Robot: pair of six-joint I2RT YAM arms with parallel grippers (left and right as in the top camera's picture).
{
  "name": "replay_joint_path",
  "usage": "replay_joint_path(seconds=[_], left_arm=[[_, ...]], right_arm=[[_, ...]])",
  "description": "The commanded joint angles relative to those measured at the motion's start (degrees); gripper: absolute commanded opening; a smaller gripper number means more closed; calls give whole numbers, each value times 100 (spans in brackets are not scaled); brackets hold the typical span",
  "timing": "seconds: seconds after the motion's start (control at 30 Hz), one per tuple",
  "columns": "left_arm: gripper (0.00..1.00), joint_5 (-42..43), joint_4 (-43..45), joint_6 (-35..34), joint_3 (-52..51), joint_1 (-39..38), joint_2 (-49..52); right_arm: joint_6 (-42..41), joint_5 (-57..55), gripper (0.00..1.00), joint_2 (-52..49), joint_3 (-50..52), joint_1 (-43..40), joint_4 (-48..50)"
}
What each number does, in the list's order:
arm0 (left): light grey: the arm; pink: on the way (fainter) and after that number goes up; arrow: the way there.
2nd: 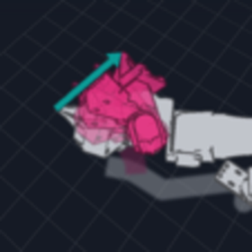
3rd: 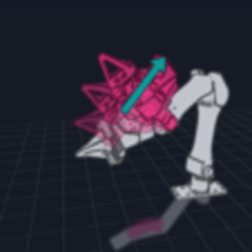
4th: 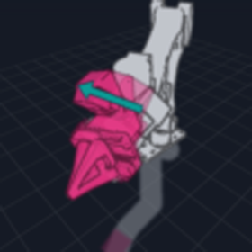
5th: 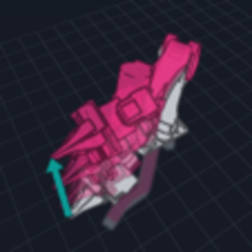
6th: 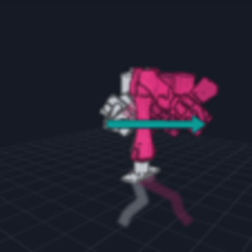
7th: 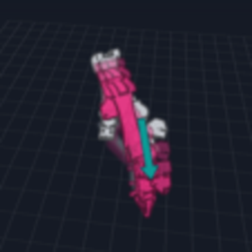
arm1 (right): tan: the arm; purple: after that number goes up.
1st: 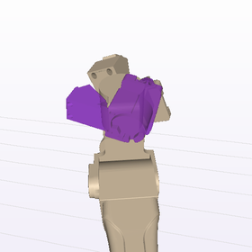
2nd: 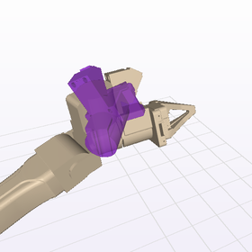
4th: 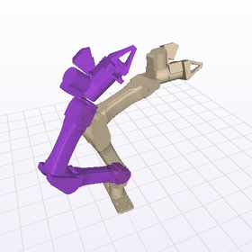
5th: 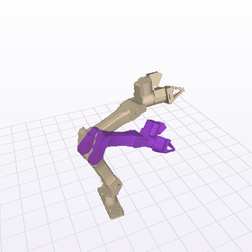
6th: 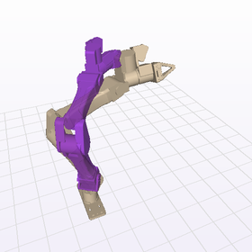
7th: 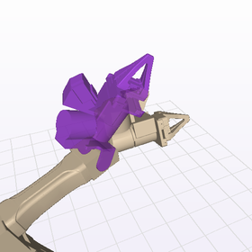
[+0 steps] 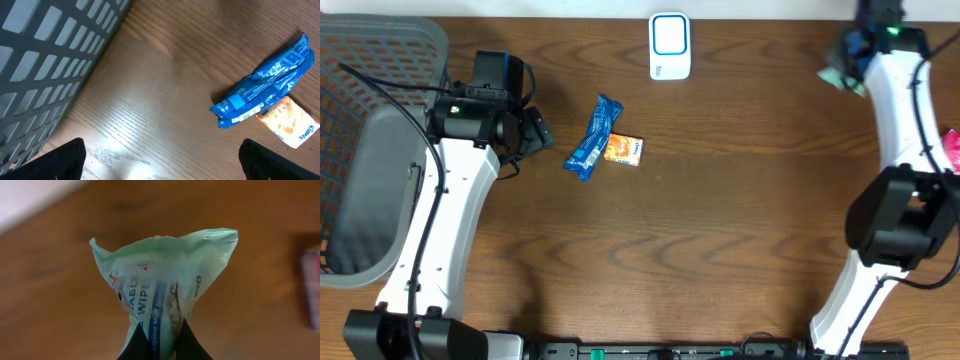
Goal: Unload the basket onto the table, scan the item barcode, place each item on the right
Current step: 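Carry the wipes pack right and release it beside the purple pack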
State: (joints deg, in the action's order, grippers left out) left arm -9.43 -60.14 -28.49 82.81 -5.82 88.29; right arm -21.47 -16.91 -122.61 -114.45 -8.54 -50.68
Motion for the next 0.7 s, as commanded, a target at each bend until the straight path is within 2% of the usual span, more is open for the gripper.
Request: replay_joint_path(seconds=[0.0, 0.17, 0.2, 0.23, 0.27, 0.33, 0.37, 0.5, 0.63, 0.67], left_arm=[[98, -114, -26, -31, -17, 2, -31], [98, -114, -26, -31, -17, 2, -31], [98, -114, -26, -31, -17, 2, -31], [98, -114, -26, -31, -17, 2, -31], [98, -114, -26, -31, -17, 2, -31], [98, -114, -26, -31, -17, 2, -31], [98, -114, -26, -28, -17, 2, -31], [98, -114, -26, -31, -17, 2, -31], [98, -114, -26, -31, -17, 2, -31], [98, -114, -26, -31, -17, 2, -31]], right_arm=[[442, -551, 1, -79, 245, -544, -136], [415, -522, 1, -79, 546, -1228, -142], [415, -439, 6, -79, 603, -1346, -142], [417, -225, 32, -79, 684, -1491, -136], [420, -35, 45, -79, 752, -1580, -114], [420, 251, 60, -79, 835, -1709, -114], [417, 398, 65, -83, 879, -1775, -114], [420, 953, 78, -85, 1016, -1880, -24], [664, 1910, 77, -85, 1023, -1790, 28], [881, 2522, 77, -85, 1023, -1681, 74]])
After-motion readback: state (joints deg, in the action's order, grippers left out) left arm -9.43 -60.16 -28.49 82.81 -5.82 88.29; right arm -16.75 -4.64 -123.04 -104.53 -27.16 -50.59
